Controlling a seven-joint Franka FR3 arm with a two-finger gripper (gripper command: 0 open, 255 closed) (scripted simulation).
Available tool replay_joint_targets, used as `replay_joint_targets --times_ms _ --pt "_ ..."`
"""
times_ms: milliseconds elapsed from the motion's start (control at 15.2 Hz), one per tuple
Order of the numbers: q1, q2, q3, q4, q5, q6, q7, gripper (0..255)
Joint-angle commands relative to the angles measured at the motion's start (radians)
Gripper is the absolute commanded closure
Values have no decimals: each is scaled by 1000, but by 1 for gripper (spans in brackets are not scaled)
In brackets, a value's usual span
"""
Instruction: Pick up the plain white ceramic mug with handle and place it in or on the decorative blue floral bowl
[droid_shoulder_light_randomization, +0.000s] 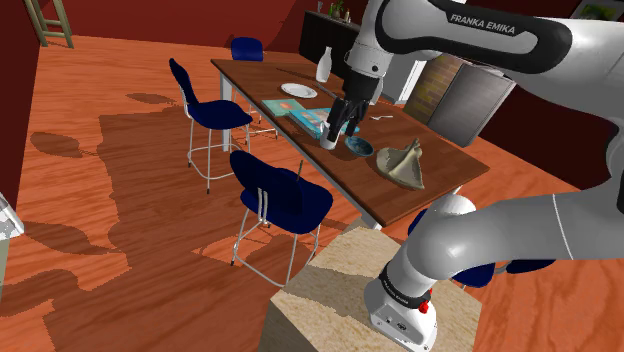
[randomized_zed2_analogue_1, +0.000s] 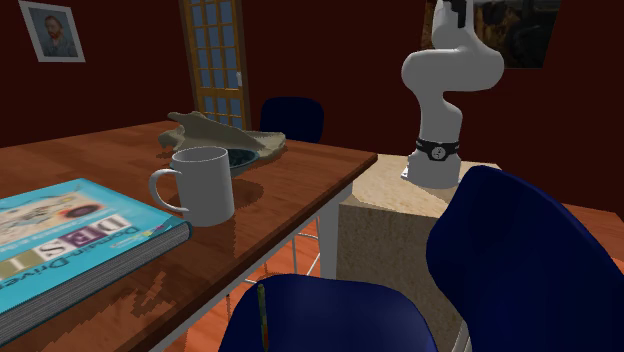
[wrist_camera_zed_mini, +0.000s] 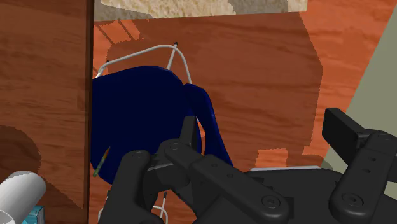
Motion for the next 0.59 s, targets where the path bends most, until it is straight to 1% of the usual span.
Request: replay_joint_targets --times_ms 0,528 --pt "0 0 0 0 0 0 0 0" --pt "-49 199 -100 31 -73 173 -113 0"
